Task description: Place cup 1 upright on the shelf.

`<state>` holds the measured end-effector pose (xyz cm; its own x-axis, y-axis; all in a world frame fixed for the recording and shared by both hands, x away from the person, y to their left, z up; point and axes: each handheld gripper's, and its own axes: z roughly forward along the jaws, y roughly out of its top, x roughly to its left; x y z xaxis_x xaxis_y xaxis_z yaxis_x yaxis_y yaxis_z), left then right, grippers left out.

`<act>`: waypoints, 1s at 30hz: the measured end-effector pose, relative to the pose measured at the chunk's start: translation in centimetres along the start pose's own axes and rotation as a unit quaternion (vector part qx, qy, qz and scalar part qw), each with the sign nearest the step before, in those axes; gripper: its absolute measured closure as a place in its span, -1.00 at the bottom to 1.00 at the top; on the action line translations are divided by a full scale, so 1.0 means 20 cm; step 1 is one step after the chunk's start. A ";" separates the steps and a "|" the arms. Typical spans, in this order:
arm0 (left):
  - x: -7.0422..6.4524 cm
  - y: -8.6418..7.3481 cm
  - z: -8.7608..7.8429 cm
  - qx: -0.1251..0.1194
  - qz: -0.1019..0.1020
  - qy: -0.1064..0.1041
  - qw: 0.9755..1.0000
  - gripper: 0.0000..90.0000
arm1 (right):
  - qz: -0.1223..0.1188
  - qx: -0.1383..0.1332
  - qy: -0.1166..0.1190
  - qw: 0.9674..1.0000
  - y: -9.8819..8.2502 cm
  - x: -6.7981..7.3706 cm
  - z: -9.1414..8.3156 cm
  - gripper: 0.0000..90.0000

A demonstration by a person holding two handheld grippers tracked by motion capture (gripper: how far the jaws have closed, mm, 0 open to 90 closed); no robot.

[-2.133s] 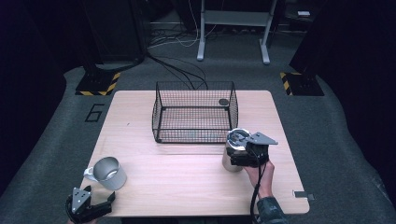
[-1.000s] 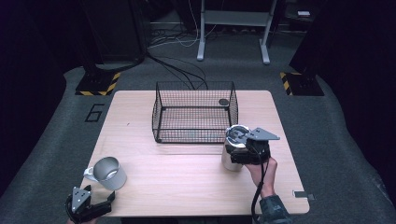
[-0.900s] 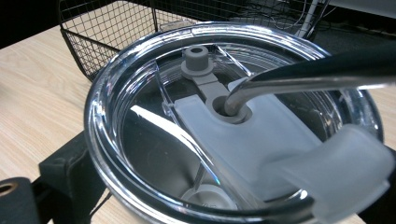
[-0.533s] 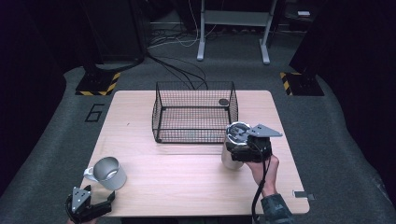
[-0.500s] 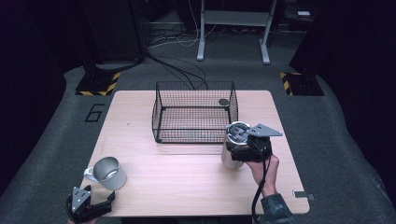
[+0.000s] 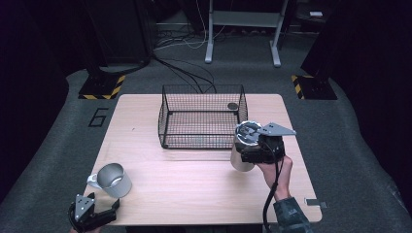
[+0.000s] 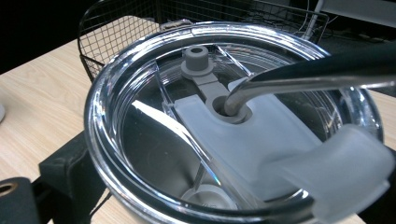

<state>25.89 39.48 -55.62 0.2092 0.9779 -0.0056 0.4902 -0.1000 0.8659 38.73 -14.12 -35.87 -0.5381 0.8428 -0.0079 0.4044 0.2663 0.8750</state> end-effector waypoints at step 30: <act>0.00 0.00 0.00 -0.005 -0.002 0.001 1.000 -0.96 | -0.016 -0.021 0.000 1.000 0.28 0.00 -0.07 -0.93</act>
<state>25.94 39.43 -55.63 0.2051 0.9787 -0.0072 0.4830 -0.0948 0.8705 40.07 -13.29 -30.29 -0.5506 0.8340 -0.0352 0.3558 0.2727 0.8939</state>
